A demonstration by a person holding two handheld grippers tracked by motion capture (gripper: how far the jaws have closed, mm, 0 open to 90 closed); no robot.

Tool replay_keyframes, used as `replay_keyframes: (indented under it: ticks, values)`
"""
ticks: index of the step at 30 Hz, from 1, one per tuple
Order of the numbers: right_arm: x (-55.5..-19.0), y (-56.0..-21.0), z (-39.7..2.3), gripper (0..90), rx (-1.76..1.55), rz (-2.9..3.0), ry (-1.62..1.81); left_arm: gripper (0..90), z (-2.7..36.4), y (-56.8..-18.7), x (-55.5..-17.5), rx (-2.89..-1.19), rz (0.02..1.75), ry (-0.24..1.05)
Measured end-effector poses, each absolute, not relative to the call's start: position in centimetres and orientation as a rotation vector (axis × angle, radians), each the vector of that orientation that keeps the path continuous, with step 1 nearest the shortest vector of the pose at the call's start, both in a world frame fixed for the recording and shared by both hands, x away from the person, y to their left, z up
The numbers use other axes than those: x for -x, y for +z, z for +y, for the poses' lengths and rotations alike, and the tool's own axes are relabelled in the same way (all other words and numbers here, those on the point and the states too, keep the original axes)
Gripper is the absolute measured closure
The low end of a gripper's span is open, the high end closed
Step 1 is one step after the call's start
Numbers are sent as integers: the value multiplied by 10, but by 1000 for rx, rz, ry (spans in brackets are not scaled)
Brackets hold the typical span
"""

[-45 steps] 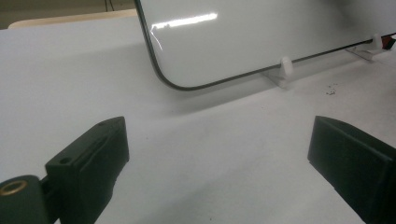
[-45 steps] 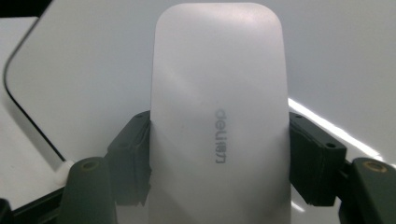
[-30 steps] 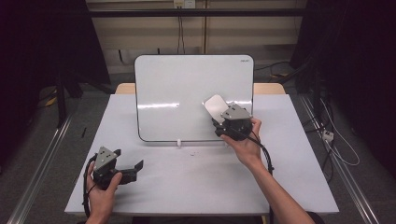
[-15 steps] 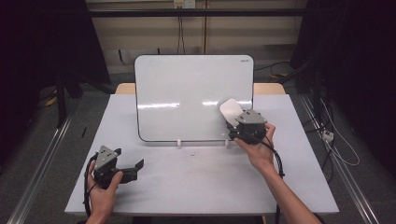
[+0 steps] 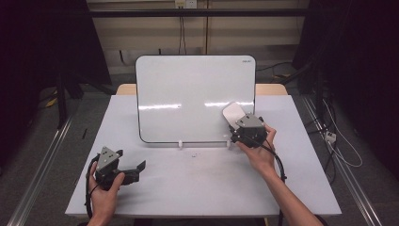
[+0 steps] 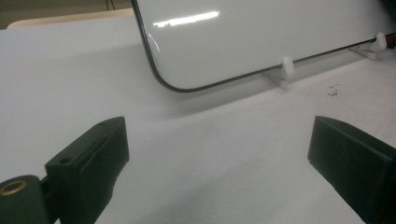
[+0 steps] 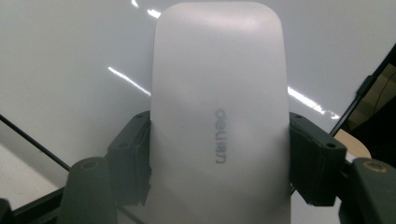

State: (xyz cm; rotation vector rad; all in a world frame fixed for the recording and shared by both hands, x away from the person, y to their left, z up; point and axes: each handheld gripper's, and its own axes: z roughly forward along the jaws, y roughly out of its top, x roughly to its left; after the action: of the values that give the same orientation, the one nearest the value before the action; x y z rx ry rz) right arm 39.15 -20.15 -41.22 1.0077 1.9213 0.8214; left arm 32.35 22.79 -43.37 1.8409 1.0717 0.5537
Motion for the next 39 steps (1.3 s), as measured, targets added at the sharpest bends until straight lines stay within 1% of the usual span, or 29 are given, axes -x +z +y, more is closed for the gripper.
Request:
replay_keyframes:
  ticks: [8,23,24,29,33,39]
  values:
    - [-394,-418,-201,315,-998,1909,784,53,228,-433,-323,-1839,1071,556]
    - [-396,-418,-203,306,-1008,1925,794,53,232,-432,-321,-1832,1064,558]
    - [-396,-417,-204,297,-1019,1929,810,53,232,-432,-321,-1833,1064,556]
    - [-396,-417,-208,186,-1066,1962,866,53,230,-432,-322,-1840,1060,557]
    - [-396,-415,-210,116,-1100,1966,904,53,230,-432,-321,-1838,1058,557]
    - [-392,-411,-217,82,-1167,1972,954,53,230,-432,-322,-1835,1060,557]
